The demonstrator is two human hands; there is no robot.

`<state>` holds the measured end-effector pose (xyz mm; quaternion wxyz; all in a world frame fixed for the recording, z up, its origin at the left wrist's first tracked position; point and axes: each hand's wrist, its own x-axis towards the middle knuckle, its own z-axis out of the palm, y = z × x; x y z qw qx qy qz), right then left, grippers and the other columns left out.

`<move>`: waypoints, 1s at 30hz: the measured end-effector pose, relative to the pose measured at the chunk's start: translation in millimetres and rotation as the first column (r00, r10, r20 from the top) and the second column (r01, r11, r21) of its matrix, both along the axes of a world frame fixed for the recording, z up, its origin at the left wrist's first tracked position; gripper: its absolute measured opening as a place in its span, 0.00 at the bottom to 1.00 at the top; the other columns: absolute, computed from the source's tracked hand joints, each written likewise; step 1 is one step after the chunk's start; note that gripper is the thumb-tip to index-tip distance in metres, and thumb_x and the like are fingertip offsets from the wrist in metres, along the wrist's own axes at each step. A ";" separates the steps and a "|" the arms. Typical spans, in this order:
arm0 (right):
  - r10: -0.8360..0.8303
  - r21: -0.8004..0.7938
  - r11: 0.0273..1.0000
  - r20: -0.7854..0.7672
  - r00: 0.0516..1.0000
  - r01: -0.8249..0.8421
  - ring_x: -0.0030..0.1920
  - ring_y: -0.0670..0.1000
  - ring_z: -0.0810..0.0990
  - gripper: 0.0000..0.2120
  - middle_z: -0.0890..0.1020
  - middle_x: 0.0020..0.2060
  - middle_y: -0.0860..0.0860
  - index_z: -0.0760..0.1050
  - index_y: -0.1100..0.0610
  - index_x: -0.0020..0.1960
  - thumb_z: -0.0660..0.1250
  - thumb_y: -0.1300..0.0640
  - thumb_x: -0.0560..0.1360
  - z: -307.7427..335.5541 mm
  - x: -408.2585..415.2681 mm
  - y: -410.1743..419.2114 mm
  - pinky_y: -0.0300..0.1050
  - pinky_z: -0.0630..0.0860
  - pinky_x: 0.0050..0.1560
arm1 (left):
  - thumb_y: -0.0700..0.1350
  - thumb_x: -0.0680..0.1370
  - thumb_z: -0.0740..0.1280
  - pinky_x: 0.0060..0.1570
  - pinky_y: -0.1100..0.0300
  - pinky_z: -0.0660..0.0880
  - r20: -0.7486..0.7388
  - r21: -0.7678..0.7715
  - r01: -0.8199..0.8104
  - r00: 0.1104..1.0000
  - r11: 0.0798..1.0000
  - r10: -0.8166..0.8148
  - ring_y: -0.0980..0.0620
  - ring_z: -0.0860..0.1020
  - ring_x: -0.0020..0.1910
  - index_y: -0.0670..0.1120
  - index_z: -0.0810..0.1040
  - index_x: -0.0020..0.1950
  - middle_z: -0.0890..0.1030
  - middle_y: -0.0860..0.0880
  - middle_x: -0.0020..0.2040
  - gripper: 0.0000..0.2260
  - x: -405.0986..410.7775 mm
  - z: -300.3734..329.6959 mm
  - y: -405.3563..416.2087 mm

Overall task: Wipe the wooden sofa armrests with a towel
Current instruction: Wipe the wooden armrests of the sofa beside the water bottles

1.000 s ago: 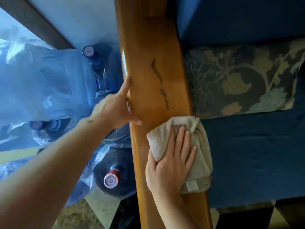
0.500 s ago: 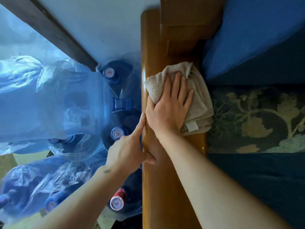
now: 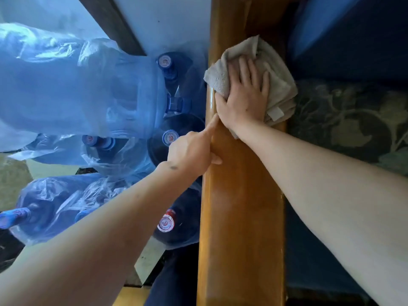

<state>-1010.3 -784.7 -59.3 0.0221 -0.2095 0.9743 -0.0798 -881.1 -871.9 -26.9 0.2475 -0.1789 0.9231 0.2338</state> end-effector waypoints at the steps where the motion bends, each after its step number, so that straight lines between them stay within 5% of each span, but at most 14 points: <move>1: 0.052 -0.002 0.999 -0.001 0.999 -0.052 0.83 0.59 0.56 0.36 0.60 0.83 0.55 0.56 0.51 0.84 0.56 0.38 0.79 2.2 24.5 15.6 0.65 0.51 0.81 | 0.55 0.70 0.78 0.35 0.54 0.69 -0.008 -0.013 0.034 0.999 0.999 -0.034 0.46 0.79 0.44 0.69 0.45 0.79 0.78 0.51 0.43 0.51 14.1 2.8 6.6; 6: 0.166 0.044 0.985 0.050 0.985 -0.168 0.83 0.57 0.57 0.36 0.60 0.83 0.54 0.58 0.51 0.83 0.54 0.39 0.78 7.1 126.3 74.1 0.65 0.52 0.81 | 0.58 0.66 0.79 0.40 0.48 0.76 0.067 -0.006 0.110 0.992 0.994 -0.110 0.46 0.75 0.44 0.70 0.34 0.77 0.71 0.50 0.46 0.58 122.0 7.0 41.7; 11: 0.163 0.031 0.986 0.050 0.985 -0.164 0.83 0.57 0.57 0.35 0.60 0.83 0.54 0.58 0.52 0.83 0.56 0.39 0.79 3.3 207.6 106.0 0.66 0.52 0.81 | 0.64 0.67 0.74 0.34 0.52 0.77 0.074 0.087 -0.051 0.996 0.995 0.045 0.51 0.75 0.39 0.71 0.32 0.76 0.70 0.56 0.44 0.56 246.8 6.9 78.3; 17: 0.178 0.009 0.984 0.060 0.982 -0.178 0.83 0.57 0.56 0.37 0.60 0.83 0.55 0.57 0.51 0.83 0.59 0.40 0.78 -0.9 321.4 143.0 0.66 0.52 0.81 | 0.60 0.67 0.78 0.46 0.53 0.77 0.052 0.235 -0.193 0.981 0.953 0.186 0.48 0.79 0.61 0.66 0.31 0.77 0.74 0.53 0.68 0.59 323.5 -1.8 109.0; 20: 0.222 0.016 0.974 0.102 0.970 -0.224 0.83 0.57 0.56 0.38 0.60 0.83 0.55 0.58 0.51 0.83 0.61 0.40 0.77 2.1 389.8 167.6 0.65 0.50 0.81 | 0.60 0.64 0.80 0.51 0.50 0.80 0.054 0.325 -0.251 0.967 0.912 0.247 0.50 0.78 0.62 0.63 0.34 0.79 0.70 0.53 0.72 0.62 352.9 -0.7 114.1; 24: 0.352 0.064 0.930 0.143 0.925 -0.363 0.83 0.55 0.57 0.41 0.61 0.82 0.53 0.59 0.48 0.83 0.64 0.39 0.73 6.1 465.8 204.6 0.62 0.47 0.82 | 0.57 0.63 0.80 0.50 0.57 0.80 -0.001 0.467 -0.050 0.998 0.883 0.058 0.55 0.75 0.62 0.70 0.33 0.76 0.62 0.59 0.71 0.61 384.6 1.1 114.1; 27: 0.458 0.062 0.882 0.122 0.881 -0.467 0.83 0.55 0.56 0.39 0.61 0.82 0.53 0.60 0.48 0.83 0.64 0.37 0.75 4.3 477.1 223.4 0.62 0.45 0.83 | 0.67 0.61 0.78 0.57 0.66 0.73 -0.008 0.557 0.003 1.000 0.830 0.002 0.66 0.70 0.64 0.77 0.40 0.73 0.62 0.69 0.67 0.55 391.2 -0.1 108.3; 30: 0.525 0.000 0.850 0.099 0.845 -0.528 0.83 0.54 0.57 0.31 0.63 0.82 0.52 0.65 0.48 0.81 0.59 0.37 0.81 2.2 463.3 230.5 0.61 0.50 0.82 | 0.70 0.60 0.77 0.51 0.67 0.75 0.016 0.556 -0.105 0.993 0.825 0.116 0.69 0.76 0.56 0.77 0.57 0.65 0.75 0.70 0.59 0.41 384.9 -4.4 105.4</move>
